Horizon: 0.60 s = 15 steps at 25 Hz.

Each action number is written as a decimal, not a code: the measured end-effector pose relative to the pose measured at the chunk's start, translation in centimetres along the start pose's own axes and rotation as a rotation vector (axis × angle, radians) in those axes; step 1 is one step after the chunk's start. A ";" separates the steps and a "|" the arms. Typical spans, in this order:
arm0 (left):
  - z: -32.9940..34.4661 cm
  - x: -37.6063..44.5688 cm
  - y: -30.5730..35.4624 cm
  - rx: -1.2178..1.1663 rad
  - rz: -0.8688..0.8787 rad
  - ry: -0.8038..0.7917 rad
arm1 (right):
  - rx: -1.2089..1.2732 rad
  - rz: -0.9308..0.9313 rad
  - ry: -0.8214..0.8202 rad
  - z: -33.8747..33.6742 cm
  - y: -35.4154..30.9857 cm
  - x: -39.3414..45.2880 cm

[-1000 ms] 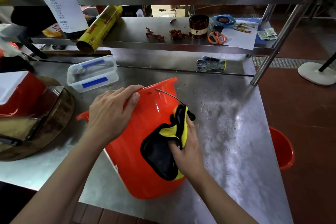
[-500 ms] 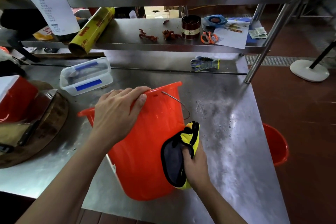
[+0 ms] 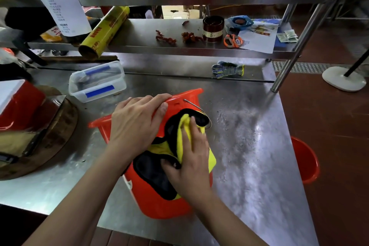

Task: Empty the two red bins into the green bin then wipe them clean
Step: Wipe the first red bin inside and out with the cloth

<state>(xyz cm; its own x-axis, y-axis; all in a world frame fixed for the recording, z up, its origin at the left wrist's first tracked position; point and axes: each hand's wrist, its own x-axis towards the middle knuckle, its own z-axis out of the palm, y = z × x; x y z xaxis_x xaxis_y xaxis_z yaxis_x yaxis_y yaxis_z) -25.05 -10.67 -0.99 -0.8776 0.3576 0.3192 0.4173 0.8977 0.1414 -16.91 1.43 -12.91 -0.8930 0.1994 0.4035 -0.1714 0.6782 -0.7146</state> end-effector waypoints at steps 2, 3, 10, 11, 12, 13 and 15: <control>0.0 0.1 -0.1 -0.006 -0.003 -0.003 | -0.090 -0.062 -0.021 0.5 -1.3 0.5; -0.1 0.2 -0.2 -0.011 -0.007 -0.006 | -0.115 -0.073 -0.020 0.7 -1.6 0.6; -0.3 0.9 -1.1 -0.036 -0.054 -0.046 | -0.140 -0.121 -0.043 1.0 -0.5 0.8; -0.4 1.0 -1.4 -0.044 -0.070 -0.049 | -0.135 -0.130 -0.050 1.0 0.0 0.3; -0.5 1.1 -1.7 -0.054 -0.083 -0.054 | -0.127 -0.135 -0.055 1.1 0.6 -0.3; -0.5 1.1 -1.8 -0.062 -0.091 -0.061 | -0.117 -0.137 -0.058 1.0 1.3 -1.2; -0.7 1.0 -2.2 -0.072 -0.107 -0.073 | -0.080 -0.138 -0.046 1.1 2.9 -3.2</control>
<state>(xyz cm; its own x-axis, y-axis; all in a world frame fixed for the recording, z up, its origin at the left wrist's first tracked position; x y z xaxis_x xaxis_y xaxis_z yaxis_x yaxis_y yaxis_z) -26.68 -12.43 -0.30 -0.9315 0.2813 0.2304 0.3344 0.9116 0.2390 -14.97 1.95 -16.89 -0.8817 0.0688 0.4668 -0.2619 0.7515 -0.6055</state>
